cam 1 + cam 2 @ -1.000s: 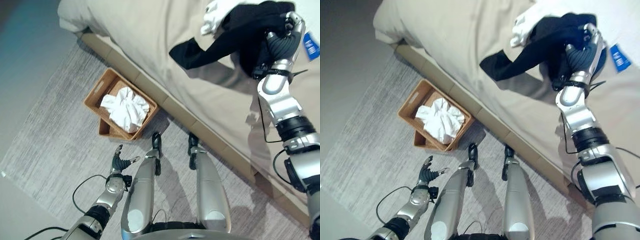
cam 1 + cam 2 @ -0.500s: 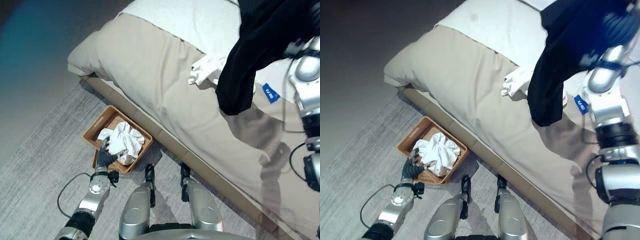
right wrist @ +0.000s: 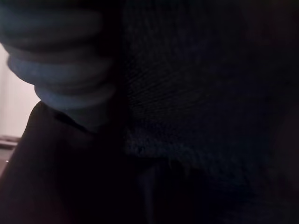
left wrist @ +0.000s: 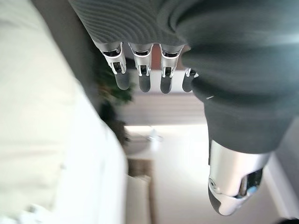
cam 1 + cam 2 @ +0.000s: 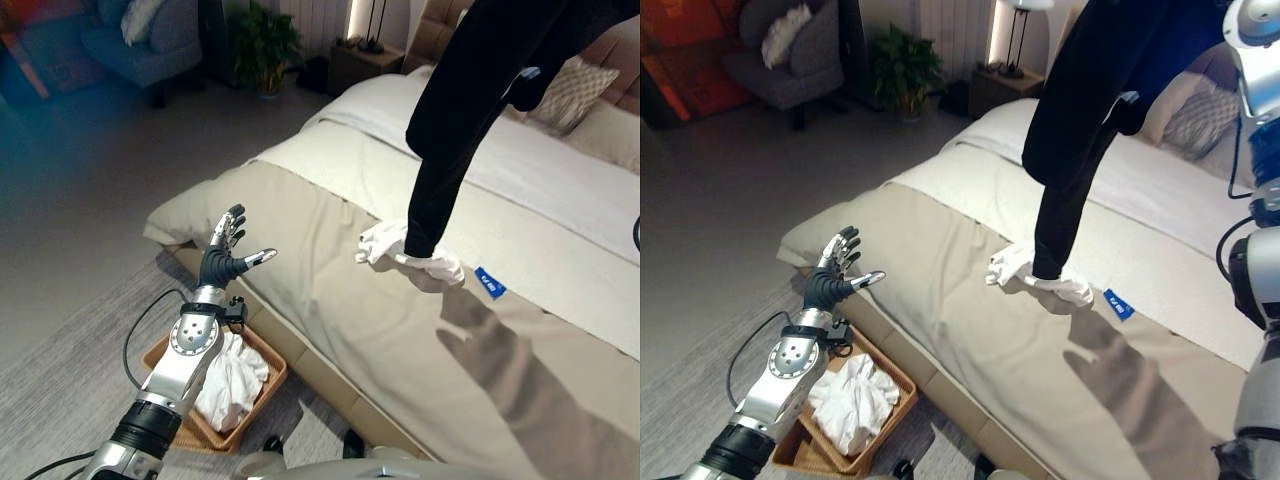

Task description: Pick up clothes into the bucket

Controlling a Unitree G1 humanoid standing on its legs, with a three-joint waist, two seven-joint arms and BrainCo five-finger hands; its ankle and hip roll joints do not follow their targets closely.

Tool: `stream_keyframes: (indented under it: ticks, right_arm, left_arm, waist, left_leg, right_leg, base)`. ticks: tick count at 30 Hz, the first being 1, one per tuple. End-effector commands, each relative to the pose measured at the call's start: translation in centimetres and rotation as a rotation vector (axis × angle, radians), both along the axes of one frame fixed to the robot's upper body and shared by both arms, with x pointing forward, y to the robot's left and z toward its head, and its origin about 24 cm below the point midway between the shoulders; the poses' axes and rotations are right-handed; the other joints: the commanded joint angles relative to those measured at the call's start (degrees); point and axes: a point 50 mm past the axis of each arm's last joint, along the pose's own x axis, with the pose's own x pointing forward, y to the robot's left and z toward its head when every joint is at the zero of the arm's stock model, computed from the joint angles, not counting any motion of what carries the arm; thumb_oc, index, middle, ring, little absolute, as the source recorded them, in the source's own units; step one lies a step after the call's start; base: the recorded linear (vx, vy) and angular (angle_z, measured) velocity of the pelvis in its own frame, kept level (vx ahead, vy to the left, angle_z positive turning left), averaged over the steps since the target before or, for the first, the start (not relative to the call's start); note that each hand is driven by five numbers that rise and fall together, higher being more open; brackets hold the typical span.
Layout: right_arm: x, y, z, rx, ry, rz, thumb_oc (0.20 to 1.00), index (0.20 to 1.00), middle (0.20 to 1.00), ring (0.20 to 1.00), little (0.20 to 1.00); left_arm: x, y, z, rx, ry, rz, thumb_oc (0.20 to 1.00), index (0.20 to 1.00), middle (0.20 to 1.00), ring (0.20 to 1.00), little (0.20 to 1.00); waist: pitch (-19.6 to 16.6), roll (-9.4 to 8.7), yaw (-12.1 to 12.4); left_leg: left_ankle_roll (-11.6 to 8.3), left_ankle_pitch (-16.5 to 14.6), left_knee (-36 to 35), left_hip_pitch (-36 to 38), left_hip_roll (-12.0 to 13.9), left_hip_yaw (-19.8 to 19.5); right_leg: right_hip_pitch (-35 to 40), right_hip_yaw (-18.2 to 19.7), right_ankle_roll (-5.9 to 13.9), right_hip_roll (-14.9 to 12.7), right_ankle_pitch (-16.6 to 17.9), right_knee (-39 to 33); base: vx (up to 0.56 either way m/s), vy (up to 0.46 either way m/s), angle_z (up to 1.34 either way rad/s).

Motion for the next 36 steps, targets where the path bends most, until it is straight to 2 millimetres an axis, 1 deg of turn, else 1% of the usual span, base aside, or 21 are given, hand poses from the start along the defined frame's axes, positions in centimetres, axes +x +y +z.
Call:
stream_keyframes:
  ticks: [1,2,3,4,5,6,7,8,9,10,11,15,16,17,22,23,29,32,34,35,36]
  right_arm:
    - [-1.4,3.0,2.6,-0.064,-0.091,0.155,0.2,0.2,0.2,0.2,0.2]
    - [-1.3,3.7,2.3,-0.083,-0.083,0.188,0.2,0.2,0.2,0.2,0.2]
    - [-1.3,3.6,2.2,-0.082,-0.083,0.187,0.2,0.2,0.2,0.2,0.2]
    - [-0.9,5.6,1.2,-0.143,-0.042,0.291,0.2,0.2,0.2,0.2,0.2]
    - [-0.5,6.2,0.4,-0.155,-0.01,0.34,0.2,0.2,0.2,0.2,0.2]
    - [-0.5,6.2,0.3,-0.155,-0.009,0.339,0.2,0.2,0.2,0.2,0.2]
    - [-0.2,7.4,-1.4,-0.185,0.046,0.432,0.2,0.2,0.2,0.2,0.2]
    - [-0.1,8.2,-2.5,-0.207,0.08,0.496,0.2,0.2,0.2,0.2,0.2]
    - [-0.2,8.4,-3.3,-0.211,0.098,0.529,0.2,0.2,0.2,0.2,0.2]
    - [-0.2,8.4,-3.3,-0.211,0.097,0.529,0.2,0.2,0.2,0.2,0.2]
    - [-0.5,9.5,-5.2,-0.253,0.14,0.606,0.2,0.2,0.2,0.2,0.2]
    - [-1.1,10.4,-8.4,-0.268,0.214,0.718,0.2,0.2,0.2,0.2,0.2]
    - [-1.1,10.4,-8.4,-0.267,0.213,0.717,0.2,0.2,0.2,0.2,0.2]
    - [-1.2,10.8,-9.6,-0.266,0.256,0.761,0.2,0.2,0.2,0.2,0.2]
    - [-1.6,11.8,-11.0,-0.281,0.312,0.84,0.2,0.2,0.2,0.2,0.2]
    - [-1.6,12.2,-11.6,-0.274,0.332,0.872,0.2,0.2,0.2,0.2,0.2]
    - [-2.8,13.7,-12.6,-0.316,0.358,0.967,0.2,0.2,0.2,0.2,0.2]
    - [-3.1,13.9,-13.1,-0.321,0.367,0.991,0.2,0.2,0.2,0.2,0.2]
    - [-3.5,14.3,-13.9,-0.324,0.402,1.04,0.2,0.2,0.2,0.2,0.2]
    - [-3.5,14.2,-13.9,-0.323,0.402,1.04,0.2,0.2,0.2,0.2,0.2]
    - [-3.6,14.5,-14.4,-0.316,0.43,1.07,0.2,0.2,0.2,0.2,0.2]
  left_arm:
    - [0.4,-1.8,5.0,0.005,-0.205,-0.153,1.0,1.0,1.0,1.0,1.0]
    - [0.7,-2.2,5.5,0.005,-0.218,-0.168,1.0,1.0,1.0,1.0,1.0]
    - [0.7,-2.2,5.5,0.005,-0.218,-0.169,1.0,1.0,1.0,1.0,1.0]
    - [1.1,-3.2,6.9,0.005,-0.263,-0.218,1.0,1.0,1.0,1.0,1.0]
    - [1.4,-3.6,7.3,0.006,-0.273,-0.238,1.0,1.0,1.0,1.0,1.0]
    - [1.4,-3.6,7.3,0.006,-0.273,-0.239,1.0,1.0,1.0,1.0,1.0]
    - [2.0,-4.7,8.4,0.01,-0.302,-0.278,1.0,1.0,1.0,1.0,1.0]
    - [2.2,-5.1,9.0,0.025,-0.32,-0.294,1.0,1.0,1.0,1.0,1.0]
    - [2.4,-5.4,9.3,0.042,-0.326,-0.307,1.0,1.0,1.0,1.0,1.0]
    - [2.4,-5.4,9.3,0.043,-0.326,-0.308,1.0,1.0,1.0,1.0,1.0]
    - [2.9,-5.8,10.2,0.068,-0.353,-0.31,1.0,1.0,1.0,1.0,1.0]
    - [3.7,-6.8,10.9,0.099,-0.348,-0.34,1.0,1.0,1.0,1.0,1.0]
    - [3.7,-6.8,10.9,0.1,-0.349,-0.341,1.0,1.0,1.0,1.0,1.0]
    - [4.2,-7.1,11.0,0.108,-0.334,-0.351,1.0,1.0,1.0,1.0,1.0]
    - [4.6,-8.3,10.7,0.084,-0.294,-0.39,1.0,1.0,1.0,1.0,1.0]
    - [4.8,-8.9,10.4,0.074,-0.279,-0.395,1.0,1.0,1.0,1.0,1.0]
    - [5.4,-9.7,9.5,-0.018,-0.227,-0.361,1.0,1.0,1.0,1.0,1.0]
    - [5.4,-10.1,9.4,-0.054,-0.208,-0.379,1.0,1.0,1.0,1.0,1.0]
    - [4.7,-11.0,9.7,-0.094,-0.185,-0.472,1.0,1.0,1.0,1.0,1.0]
    - [4.7,-11.0,9.7,-0.093,-0.184,-0.473,1.0,1.0,1.0,1.0,1.0]
    - [4.3,-11.7,9.9,-0.108,-0.167,-0.549,1.0,1.0,1.0,1.0,1.0]
  waist:
    - [-4.66,-1.08,-0.48]
    - [-4.83,-1.11,-0.55]
    - [-4.82,-1.14,-0.53]
    - [-5.19,-0.79,-1.03]
    - [-5.4,-0.67,-1.23]
    - [-5.39,-0.71,-1.19]
    - [-5.53,-0.26,-1.68]
    - [-5.54,-0.03,-1.96]
    - [-5.68,0.22,-2.05]
    - [-5.62,0.11,-2.01]
    - [-5.41,0.91,-2.35]
    - [-5.2,1.73,-2.15]
    - [-5.13,1.63,-2.13]
    - [-5.01,2.01,-2.11]
    - [-4.69,2.22,-1.98]
    - [-4.53,2.24,-1.99]
    - [-4.04,2.13,-2.04]
    - [-3.9,2.18,-1.99]
    - [-3.67,2.35,-1.96]
    - [-3.68,2.3,-1.93]
    - [-3.61,2.35,-1.91]
  left_leg:
    - [-1.18,-2.79,4.72,-3.47,0.49,-1.46]
    - [-1.2,-2.82,4.55,-3.12,0.52,-1.4]
    - [-1.2,-2.82,4.54,-3.09,0.52,-1.39]
    - [-1.24,-2.76,4.36,-2.65,0.56,-1.27]
    - [-1.23,-2.76,4.28,-2.46,0.55,-1.15]
    - [-1.24,-2.76,4.28,-2.44,0.55,-1.15]
    - [-1.25,-2.68,4.16,-2.21,0.53,-1.01]
    - [-1.15,-2.17,4.22,-2.53,0.4,-0.95]
    - [-1.23,-2.73,4.27,-2.27,0.54,-0.94]
    - [-1.17,-2.23,4.36,-2.59,0.45,-0.87]
    - [-1.11,-2.28,4.44,-2.46,0.41,-0.78]
    - [-1.03,-2.74,4.28,-1.74,0.43,-0.88]
    - [-0.98,-2.24,4.35,-2.05,0.33,-0.84]
    - [-0.95,-2.15,4.39,-2.06,0.24,-0.91]
    - [-1.05,-2.45,4.35,-1.52,0.27,-1.06]
    - [-1.09,-2.31,4.33,-1.5,0.27,-1.1]
    - [-1.19,-1.92,4.1,-1.43,0.28,-1.35]
    - [-1.2,-1.81,3.99,-1.42,0.29,-1.42]
    - [-1.19,-1.7,3.91,-1.51,0.28,-1.45]
    - [-1.2,-1.7,3.92,-1.52,0.28,-1.45]
    - [-1.22,-1.67,3.89,-1.56,0.25,-1.51]
  right_leg:
    - [-1.65,-1.76,3.94,-2.51,-2.93,7.62]
    - [-1.39,-1.71,3.94,-2.51,-2.93,7.48]
    - [-1.37,-1.71,3.94,-2.51,-2.93,7.47]
    - [-1.08,-1.63,3.86,-2.46,-2.97,7.39]
    - [-0.91,-1.63,3.84,-2.43,-2.98,7.35]
    - [-0.89,-1.63,3.84,-2.43,-2.98,7.35]
    - [-0.77,-1.5,3.81,-2.4,-2.97,7.26]
    - [-1.13,-1.42,3.73,-2.55,-2.46,7.21]
    - [-0.95,-1.31,3.8,-2.46,-2.94,7.25]
    - [-1.23,-1.32,3.74,-2.57,-2.49,7.26]
    - [-1.07,-1.3,3.74,-2.66,-2.53,7.23]
    - [-0.27,-1.36,3.77,-2.62,-2.99,6.89]
    - [-0.54,-1.38,3.72,-2.72,-2.55,6.88]
    - [-0.43,-1.45,3.72,-2.76,-2.54,6.78]
    - [0.26,-1.53,3.72,-2.74,-2.95,6.6]
    - [0.36,-1.57,3.66,-2.76,-2.94,6.53]
    - [0.66,-1.95,3.52,-2.87,-3.02,6.49]
    - [0.69,-2.07,3.52,-2.9,-2.95,6.41]
    - [0.56,-2.25,3.58,-2.96,-2.77,6.28]
    - [0.56,-2.25,3.58,-2.96,-2.76,6.28]
    - [0.54,-2.25,3.57,-2.98,-2.65,6.13]
  base:
    - [0.05,-0.001,-0.01]
    - [0.0,0.0,0.0]
    - [0.0,0.0,0.0]
    - [0.0,0.0,0.0]
    - [0.0,0.0,0.0]
    - [0.0,0.0,0.0]
    - [-0.03,0.006,-0.02]
    - [0.0,0.008,-0.04]
    - [-0.03,0.006,-0.02]
    - [0.0,0.0,0.0]
    - [-0.01,0.005,-0.05]
    - [0.0,-0.004,-0.04]
    - [-0.05,-0.002,-0.02]
    - [-0.05,-0.007,-0.01]
    - [0.0,0.0,0.0]
    - [0.0,0.0,0.0]
    - [0.0,0.0,0.0]
    - [0.0,0.0,0.0]
    - [0.0,0.0,0.0]
    - [0.0,0.0,0.0]
    - [0.0,0.0,0.0]
